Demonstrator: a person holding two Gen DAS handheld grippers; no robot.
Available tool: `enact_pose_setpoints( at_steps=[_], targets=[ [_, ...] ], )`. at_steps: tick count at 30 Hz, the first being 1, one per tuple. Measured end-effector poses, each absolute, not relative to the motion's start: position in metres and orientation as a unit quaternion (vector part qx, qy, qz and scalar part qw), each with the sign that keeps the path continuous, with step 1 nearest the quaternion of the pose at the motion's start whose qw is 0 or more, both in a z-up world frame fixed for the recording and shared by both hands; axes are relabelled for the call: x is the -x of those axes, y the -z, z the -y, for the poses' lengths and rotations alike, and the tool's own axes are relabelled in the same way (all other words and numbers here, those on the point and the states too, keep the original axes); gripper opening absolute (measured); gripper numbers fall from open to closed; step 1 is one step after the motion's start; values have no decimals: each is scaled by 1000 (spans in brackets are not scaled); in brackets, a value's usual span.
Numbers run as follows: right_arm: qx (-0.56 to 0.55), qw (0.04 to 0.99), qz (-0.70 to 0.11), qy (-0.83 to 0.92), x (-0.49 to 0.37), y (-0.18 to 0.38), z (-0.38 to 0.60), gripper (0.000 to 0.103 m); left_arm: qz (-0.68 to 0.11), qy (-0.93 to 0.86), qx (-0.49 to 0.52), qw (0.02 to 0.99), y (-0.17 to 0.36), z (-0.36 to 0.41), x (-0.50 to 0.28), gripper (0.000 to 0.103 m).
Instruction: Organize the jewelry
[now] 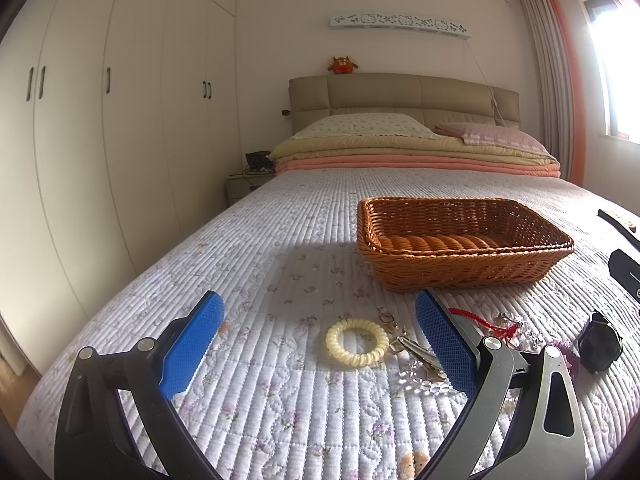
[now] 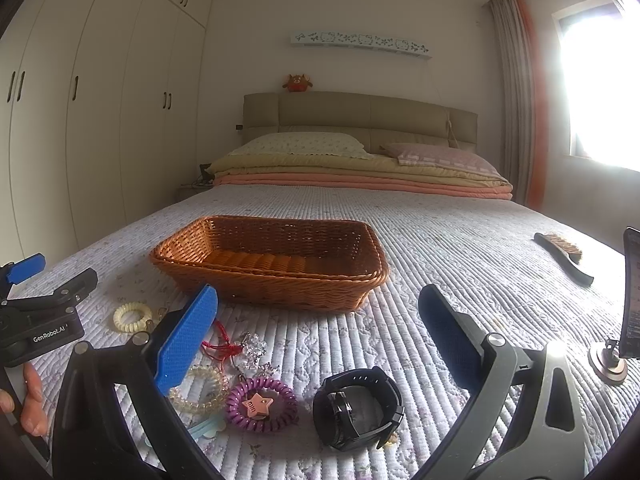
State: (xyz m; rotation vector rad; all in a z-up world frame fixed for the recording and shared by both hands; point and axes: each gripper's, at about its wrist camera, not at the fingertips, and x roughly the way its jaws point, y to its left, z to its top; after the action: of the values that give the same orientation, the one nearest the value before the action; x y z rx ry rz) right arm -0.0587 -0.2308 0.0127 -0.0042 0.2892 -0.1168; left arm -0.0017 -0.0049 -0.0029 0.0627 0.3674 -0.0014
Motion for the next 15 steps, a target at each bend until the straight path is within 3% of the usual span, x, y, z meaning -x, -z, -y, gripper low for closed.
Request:
enact_pose_setpoints(
  at_steps=[15],
  targets=[
    [2, 988, -145, 57, 58, -12, 230, 97, -181, 3, -34, 983, 4, 7, 3, 94]
  ],
)
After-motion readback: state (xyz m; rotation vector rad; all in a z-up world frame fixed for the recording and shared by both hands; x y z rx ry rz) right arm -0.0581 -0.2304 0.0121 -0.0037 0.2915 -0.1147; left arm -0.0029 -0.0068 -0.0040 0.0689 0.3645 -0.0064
